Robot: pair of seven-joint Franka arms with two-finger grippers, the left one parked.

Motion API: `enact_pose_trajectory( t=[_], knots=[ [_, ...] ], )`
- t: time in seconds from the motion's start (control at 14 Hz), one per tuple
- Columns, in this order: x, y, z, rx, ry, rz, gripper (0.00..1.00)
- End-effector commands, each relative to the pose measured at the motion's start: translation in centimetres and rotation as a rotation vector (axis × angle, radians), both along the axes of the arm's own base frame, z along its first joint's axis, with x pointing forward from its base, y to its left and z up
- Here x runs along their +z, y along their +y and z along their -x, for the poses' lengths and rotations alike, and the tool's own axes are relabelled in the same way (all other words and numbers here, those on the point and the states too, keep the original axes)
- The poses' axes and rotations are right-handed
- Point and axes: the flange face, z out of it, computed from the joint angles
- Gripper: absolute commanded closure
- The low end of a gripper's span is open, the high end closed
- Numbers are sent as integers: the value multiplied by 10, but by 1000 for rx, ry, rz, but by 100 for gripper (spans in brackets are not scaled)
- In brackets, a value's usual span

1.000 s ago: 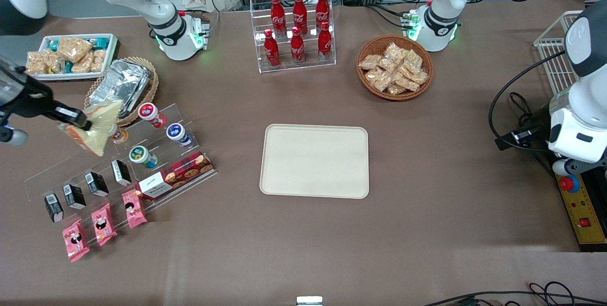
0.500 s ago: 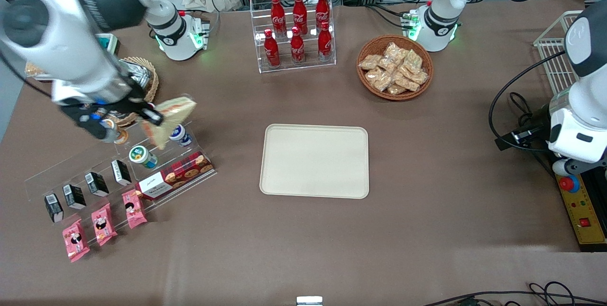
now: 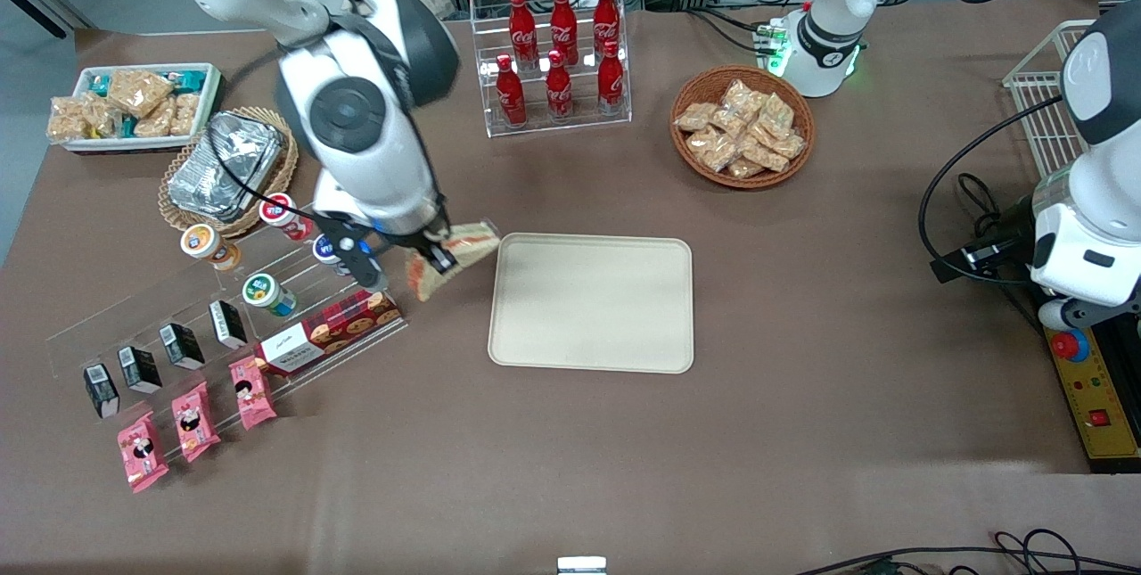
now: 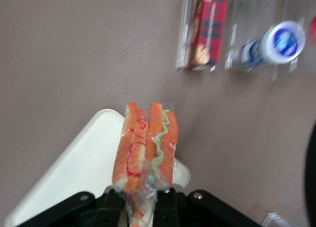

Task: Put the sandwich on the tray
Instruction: 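Carry the sandwich over the cream tray and lower it onto it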

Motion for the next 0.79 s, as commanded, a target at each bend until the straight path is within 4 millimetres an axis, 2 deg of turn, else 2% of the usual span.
enact_pose_trajectory(
  t=[0.0, 0.29, 0.5, 0.71],
  knots=[
    [-39, 35, -21, -150, -66, -27, 96],
    [-101, 76, -27, -265, -108, -69, 95],
    [-132, 109, -37, -348, -145, -100, 95],
    [-157, 118, -38, -368, -169, -127, 95]
  ],
)
